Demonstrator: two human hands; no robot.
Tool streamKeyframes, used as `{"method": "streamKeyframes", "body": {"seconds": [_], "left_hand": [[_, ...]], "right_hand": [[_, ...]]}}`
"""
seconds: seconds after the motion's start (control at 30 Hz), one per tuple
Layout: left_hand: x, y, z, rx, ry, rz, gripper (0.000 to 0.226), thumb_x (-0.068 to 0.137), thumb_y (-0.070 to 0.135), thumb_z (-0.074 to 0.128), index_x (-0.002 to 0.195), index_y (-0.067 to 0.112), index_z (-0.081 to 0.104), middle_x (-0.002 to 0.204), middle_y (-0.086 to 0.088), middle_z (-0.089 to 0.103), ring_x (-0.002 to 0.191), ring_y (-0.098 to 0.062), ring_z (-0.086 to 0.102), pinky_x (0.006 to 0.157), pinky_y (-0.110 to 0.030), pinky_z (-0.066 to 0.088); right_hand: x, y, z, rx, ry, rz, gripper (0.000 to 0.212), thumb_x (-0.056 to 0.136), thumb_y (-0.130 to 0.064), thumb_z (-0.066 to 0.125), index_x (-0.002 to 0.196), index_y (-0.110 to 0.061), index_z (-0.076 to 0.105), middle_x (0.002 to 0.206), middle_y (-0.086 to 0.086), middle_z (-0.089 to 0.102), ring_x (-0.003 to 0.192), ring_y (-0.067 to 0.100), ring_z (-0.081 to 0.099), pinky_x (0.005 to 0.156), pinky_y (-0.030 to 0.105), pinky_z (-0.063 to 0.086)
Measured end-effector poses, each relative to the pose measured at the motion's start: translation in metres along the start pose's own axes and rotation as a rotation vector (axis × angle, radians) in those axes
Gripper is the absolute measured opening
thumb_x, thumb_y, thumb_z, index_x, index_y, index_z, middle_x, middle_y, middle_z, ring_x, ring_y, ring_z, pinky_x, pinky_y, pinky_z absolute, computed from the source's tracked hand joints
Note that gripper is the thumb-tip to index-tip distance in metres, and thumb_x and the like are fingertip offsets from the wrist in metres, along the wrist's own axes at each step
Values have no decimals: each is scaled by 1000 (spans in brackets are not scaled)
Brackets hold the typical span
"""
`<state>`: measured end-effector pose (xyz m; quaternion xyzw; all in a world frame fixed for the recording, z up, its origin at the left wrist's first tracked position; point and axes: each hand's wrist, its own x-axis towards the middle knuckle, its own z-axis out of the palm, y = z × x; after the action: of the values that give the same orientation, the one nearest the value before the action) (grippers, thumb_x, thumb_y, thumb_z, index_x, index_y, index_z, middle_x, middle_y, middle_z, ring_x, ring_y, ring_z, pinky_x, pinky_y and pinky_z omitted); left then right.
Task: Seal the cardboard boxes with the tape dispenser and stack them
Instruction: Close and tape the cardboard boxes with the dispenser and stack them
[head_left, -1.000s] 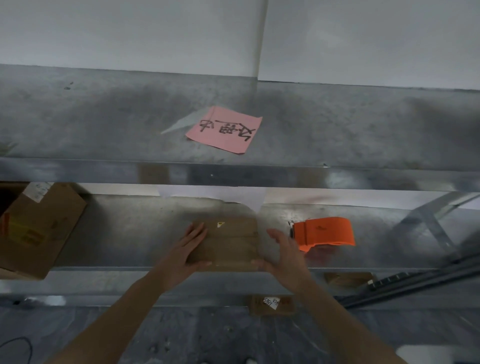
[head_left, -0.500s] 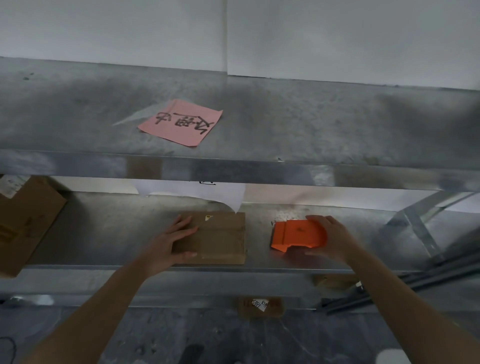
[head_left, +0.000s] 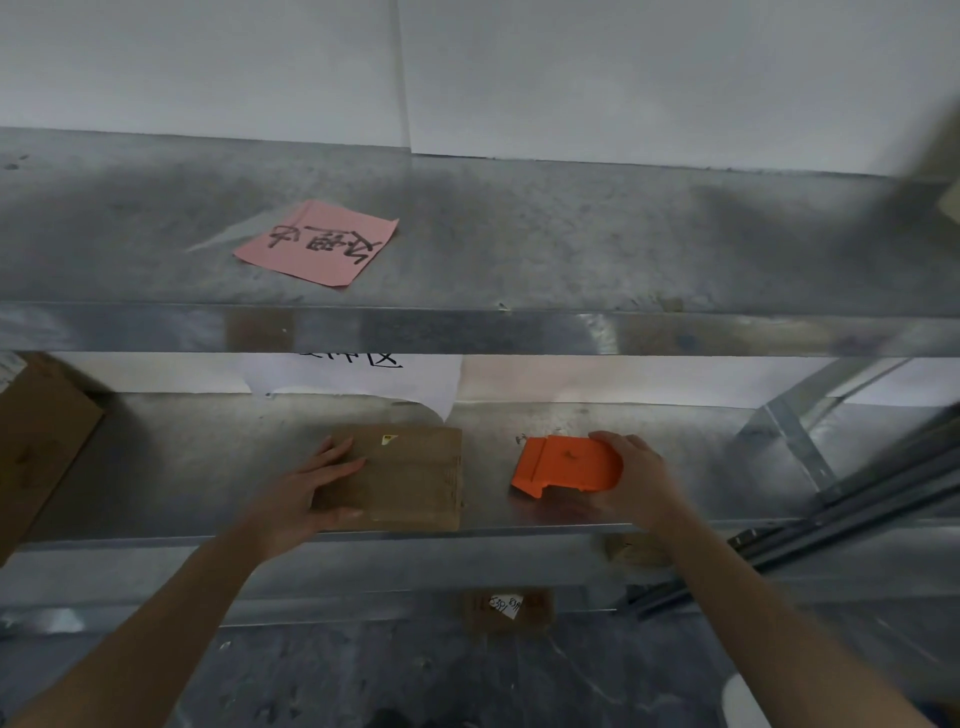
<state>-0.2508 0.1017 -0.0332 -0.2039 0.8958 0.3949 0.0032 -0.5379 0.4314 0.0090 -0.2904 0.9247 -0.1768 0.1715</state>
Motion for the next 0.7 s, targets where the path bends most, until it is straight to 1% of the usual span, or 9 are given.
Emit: {"method": "streamKeyframes", "body": {"seconds": [0.13,0.2,0.3,0.37,0.47,0.53,0.6,0.67,0.7], "left_hand": [[1,1,1,-18,0,7,62,78,35,74,128,50,41,146,35,16,143,4,1,116,-25,11],[1,1,2,-26,-1,12,63,79,33,74,130,49,40,145,35,15,144,4,1,117,-25,11],[1,-1,2,-24,-3,16,64,79,36,73,135,43,41,150,27,18,144,3,0,119,-29,10],[2,-4,3,-3,9,29,66,79,36,73,137,36,43,152,22,18,144,1,0,118,-27,9],[3,-5,3,33,8,49,67,80,38,72,139,34,43,153,20,17,144,1,-1,115,-24,7],[5,-5,3,33,-8,50,67,80,38,72,140,33,42,153,19,16,144,1,-3,116,-25,7],[5,-5,0,41,-19,50,69,77,44,70,140,33,42,153,18,16,144,-1,-3,118,-29,8],[6,-9,-1,42,-27,56,72,74,50,67,139,33,42,154,15,17,145,-3,-1,120,-35,10],[6,-9,-1,51,-34,59,71,75,50,67,139,32,43,154,14,18,145,-4,0,120,-34,10]], "right_hand": [[-12,-8,-3,-2,34,-24,95,60,-60,83,140,-33,40,132,-3,47,117,22,50,101,43,45],[-17,-13,-3,0,47,-49,96,58,-62,83,139,-33,40,130,-4,47,116,22,50,100,43,45],[-27,-24,-5,-25,44,-71,96,60,-60,83,141,-33,38,134,-3,46,119,23,48,101,45,45],[-34,-32,-7,-39,45,-63,96,63,-57,83,142,-33,36,137,-3,43,121,23,46,102,45,44],[-44,-42,-13,-58,58,-58,95,64,-55,83,143,-33,35,138,-4,43,122,22,46,102,43,44],[-48,-48,-28,-44,107,-57,95,62,-53,85,141,-30,38,136,-1,46,120,23,48,101,43,44],[-50,-54,-49,-32,165,-76,96,58,-50,89,139,-27,44,131,1,51,116,24,53,99,42,44],[-52,-64,-70,-35,199,-130,96,53,-49,91,137,-26,48,126,2,55,112,24,56,97,39,46],[-54,-72,-77,-34,200,-160,97,52,-48,91,136,-26,49,125,2,56,111,23,57,96,37,46]]}}
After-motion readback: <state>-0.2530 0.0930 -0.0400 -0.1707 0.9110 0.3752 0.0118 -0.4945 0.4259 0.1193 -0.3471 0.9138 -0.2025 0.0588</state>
